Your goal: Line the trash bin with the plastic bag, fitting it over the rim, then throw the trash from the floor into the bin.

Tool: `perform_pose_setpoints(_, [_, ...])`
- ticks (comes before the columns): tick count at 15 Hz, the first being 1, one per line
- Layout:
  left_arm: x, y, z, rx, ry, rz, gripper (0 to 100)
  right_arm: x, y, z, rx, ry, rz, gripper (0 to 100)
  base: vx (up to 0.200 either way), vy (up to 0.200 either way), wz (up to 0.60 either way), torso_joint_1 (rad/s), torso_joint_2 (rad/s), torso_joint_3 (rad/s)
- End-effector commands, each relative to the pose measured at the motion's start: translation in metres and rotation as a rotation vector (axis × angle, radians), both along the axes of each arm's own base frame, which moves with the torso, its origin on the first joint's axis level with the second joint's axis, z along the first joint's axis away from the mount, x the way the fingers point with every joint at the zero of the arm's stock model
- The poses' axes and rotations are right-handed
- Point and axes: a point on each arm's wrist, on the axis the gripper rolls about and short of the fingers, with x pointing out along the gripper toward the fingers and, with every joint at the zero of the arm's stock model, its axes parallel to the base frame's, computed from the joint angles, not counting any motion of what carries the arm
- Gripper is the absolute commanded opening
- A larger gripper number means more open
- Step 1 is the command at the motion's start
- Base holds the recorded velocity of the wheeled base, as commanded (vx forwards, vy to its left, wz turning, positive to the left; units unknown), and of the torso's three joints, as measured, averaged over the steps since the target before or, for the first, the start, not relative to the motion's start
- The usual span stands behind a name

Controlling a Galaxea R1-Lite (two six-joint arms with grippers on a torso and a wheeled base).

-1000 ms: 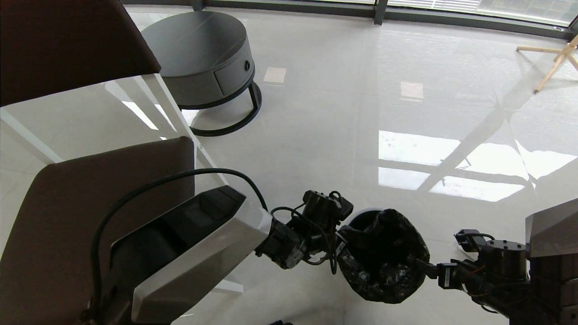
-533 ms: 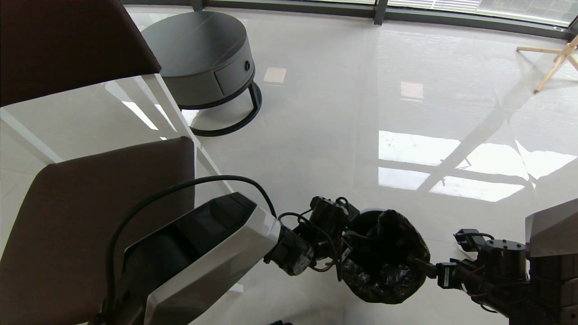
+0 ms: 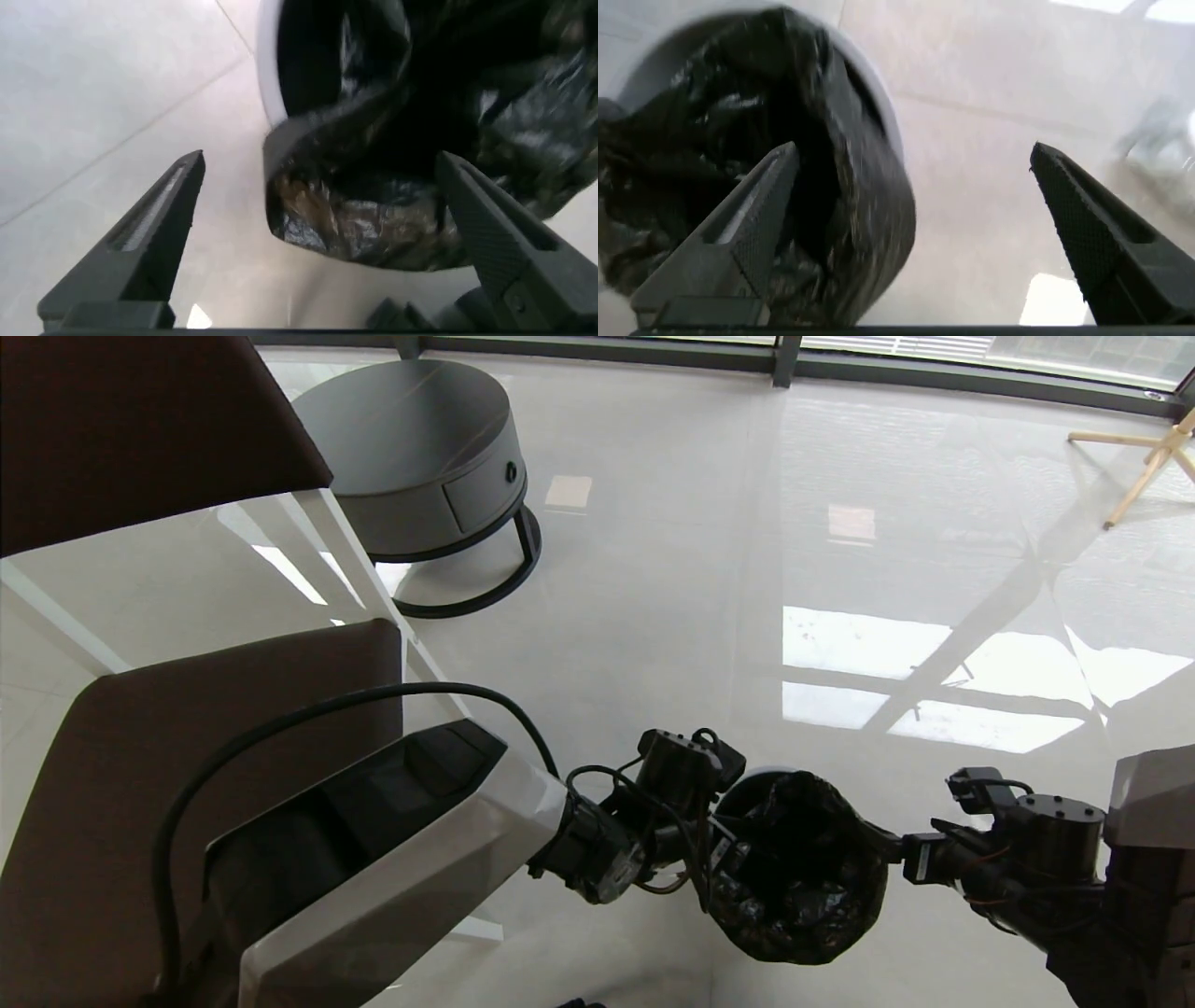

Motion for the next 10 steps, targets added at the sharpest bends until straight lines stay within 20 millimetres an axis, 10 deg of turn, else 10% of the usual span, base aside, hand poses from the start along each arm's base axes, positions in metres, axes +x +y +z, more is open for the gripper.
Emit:
perform_pose_setpoints(1, [-0.008, -0.003, 0.021, -0.055, -0.017, 0.002, 100, 0.015, 0.001, 0.012, -0.071, -0.096, 0.023, 100, 0.000, 0.000, 0.00, 0.000, 0.00, 0.000])
perform_pose_setpoints(10, [-0.023, 0.023, 0.049, -0.112, -0.054, 0.026, 100, 0.090, 0.043, 0.054, -0.764, -0.459, 0.328, 100, 0.000, 0.000, 0.00, 0.000, 0.00, 0.000])
